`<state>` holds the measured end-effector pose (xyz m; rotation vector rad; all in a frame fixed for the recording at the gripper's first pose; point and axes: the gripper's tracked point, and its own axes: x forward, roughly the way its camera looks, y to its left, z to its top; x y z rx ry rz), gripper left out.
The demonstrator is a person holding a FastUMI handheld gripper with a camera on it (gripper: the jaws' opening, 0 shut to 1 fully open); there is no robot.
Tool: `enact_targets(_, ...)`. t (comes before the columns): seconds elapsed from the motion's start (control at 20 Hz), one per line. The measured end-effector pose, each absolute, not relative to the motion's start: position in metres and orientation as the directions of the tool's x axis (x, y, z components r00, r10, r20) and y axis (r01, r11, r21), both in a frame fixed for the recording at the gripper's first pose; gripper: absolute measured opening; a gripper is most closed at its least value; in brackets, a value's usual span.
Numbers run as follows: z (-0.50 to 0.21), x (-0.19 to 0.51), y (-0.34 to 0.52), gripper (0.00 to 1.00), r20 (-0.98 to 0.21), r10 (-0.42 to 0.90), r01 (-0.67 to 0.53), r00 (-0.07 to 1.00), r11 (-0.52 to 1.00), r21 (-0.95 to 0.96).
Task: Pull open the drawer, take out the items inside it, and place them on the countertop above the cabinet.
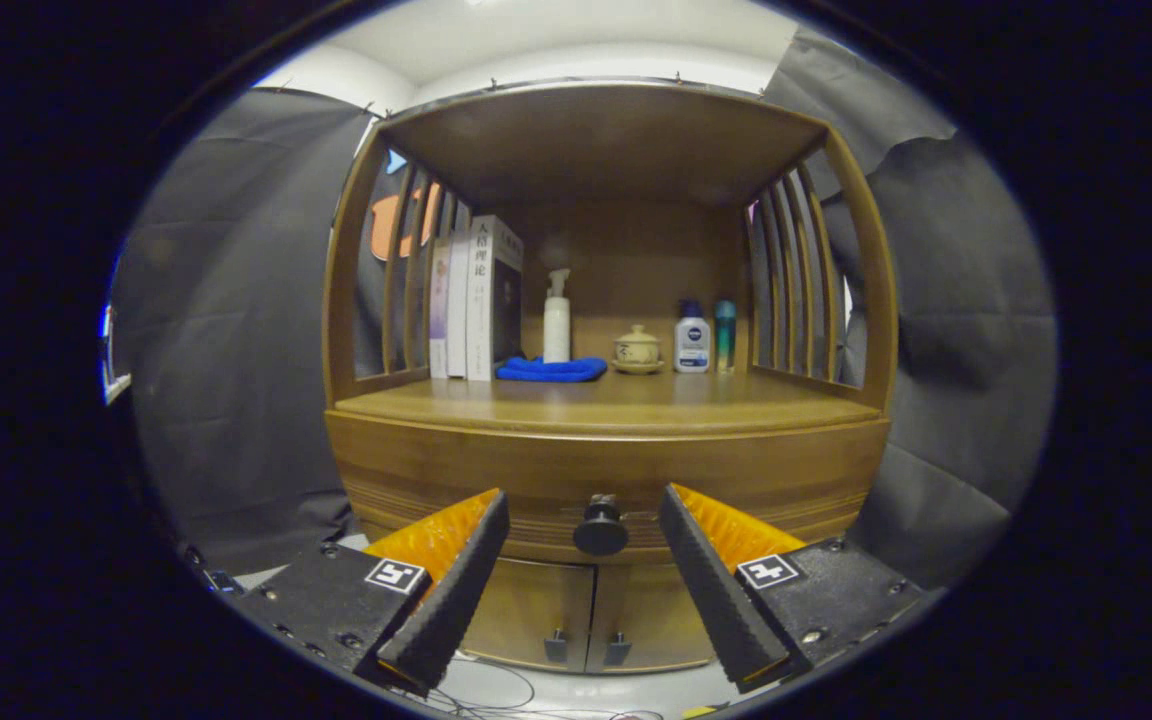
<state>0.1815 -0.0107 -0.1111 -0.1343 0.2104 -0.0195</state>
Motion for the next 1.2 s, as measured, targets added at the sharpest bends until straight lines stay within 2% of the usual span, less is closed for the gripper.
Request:
enact_targets(0.15,-0.128,0.201,-0.014,0.97,-0.235,-0.042,0.010,0.971,0.991,-0.137)
enact_targets(0.25,-0.138,0.210,-0.020,0.91,-0.246,-0.063,0.029,0.967,0.990,-0.137)
enact_targets(0.4,-0.158,0.227,-0.020,0.79,-0.264,-0.064,0.035,0.962,0.993,-0.112)
enact_targets(0.55,-0.159,0.234,-0.035,0.72,-0.233,-0.114,0.091,0.966,0.990,-0.108)
enact_targets(0.8,-0.166,0.241,-0.031,0.52,-0.240,-0.084,0.082,0.967,0.996,-0.018)
enact_targets(1.05,-0.167,0.240,-0.032,0.47,-0.269,-0.108,0.122,0.957,0.992,0.035)
enact_targets(1.2,-0.167,0.240,-0.033,0.43,-0.274,-0.113,0.117,0.955,0.993,0.001)
